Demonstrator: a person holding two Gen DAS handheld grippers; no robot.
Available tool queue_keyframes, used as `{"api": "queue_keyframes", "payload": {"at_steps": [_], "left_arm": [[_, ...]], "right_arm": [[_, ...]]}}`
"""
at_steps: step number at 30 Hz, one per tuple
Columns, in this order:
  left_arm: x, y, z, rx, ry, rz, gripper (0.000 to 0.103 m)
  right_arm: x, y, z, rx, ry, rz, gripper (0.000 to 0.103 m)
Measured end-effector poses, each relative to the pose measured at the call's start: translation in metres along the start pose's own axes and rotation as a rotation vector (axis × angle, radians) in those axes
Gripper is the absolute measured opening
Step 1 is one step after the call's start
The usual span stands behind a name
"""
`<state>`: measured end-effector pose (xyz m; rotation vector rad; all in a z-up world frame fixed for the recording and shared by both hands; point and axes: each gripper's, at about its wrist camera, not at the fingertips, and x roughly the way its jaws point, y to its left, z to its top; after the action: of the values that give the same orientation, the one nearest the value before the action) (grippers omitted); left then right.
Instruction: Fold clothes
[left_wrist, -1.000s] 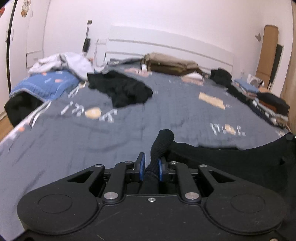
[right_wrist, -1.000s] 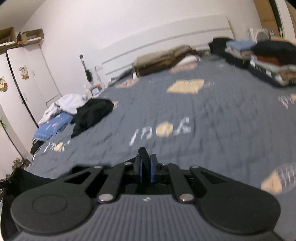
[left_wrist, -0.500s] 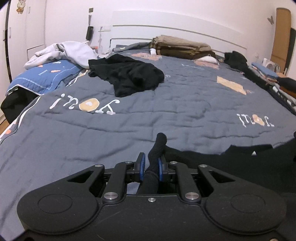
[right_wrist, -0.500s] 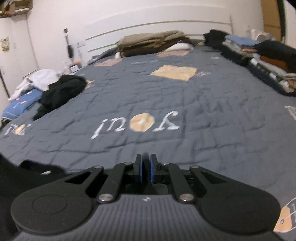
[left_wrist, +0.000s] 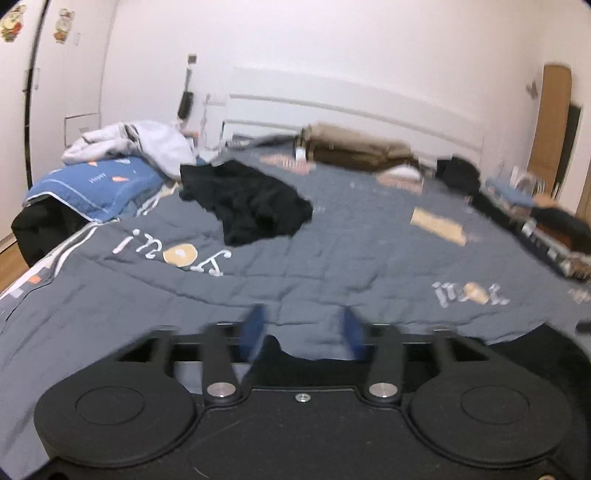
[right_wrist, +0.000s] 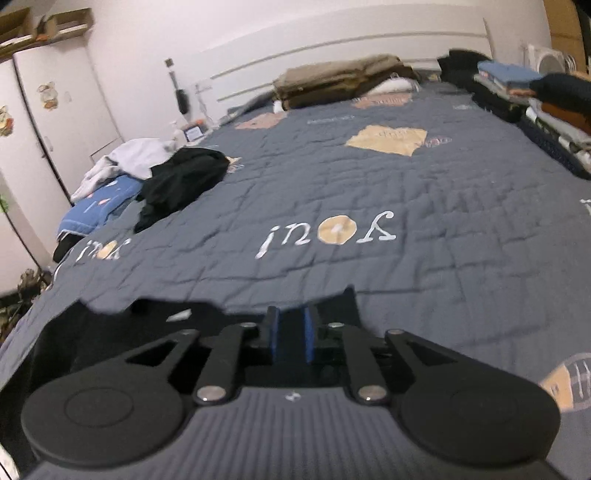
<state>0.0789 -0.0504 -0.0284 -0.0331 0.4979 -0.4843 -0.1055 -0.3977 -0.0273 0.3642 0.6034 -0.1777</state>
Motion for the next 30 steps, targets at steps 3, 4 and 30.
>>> {"api": "queue_keyframes", "payload": {"at_steps": [3,4,30], "left_arm": [[-0.026,-0.020,-0.010,-0.004,0.007,-0.060,0.065],[-0.033,-0.028,-0.015,-0.002,0.018,-0.079,0.069],[-0.065,-0.095,-0.095,0.028,0.107,-0.159,0.086]], "right_arm": [[-0.029,0.007,-0.022,0.051,-0.044,0.020,0.046],[-0.035,0.009,-0.027,0.071,-0.049,0.028,0.048],[-0.048,0.070,-0.060,-0.001,0.026,0.076,0.064]]}}
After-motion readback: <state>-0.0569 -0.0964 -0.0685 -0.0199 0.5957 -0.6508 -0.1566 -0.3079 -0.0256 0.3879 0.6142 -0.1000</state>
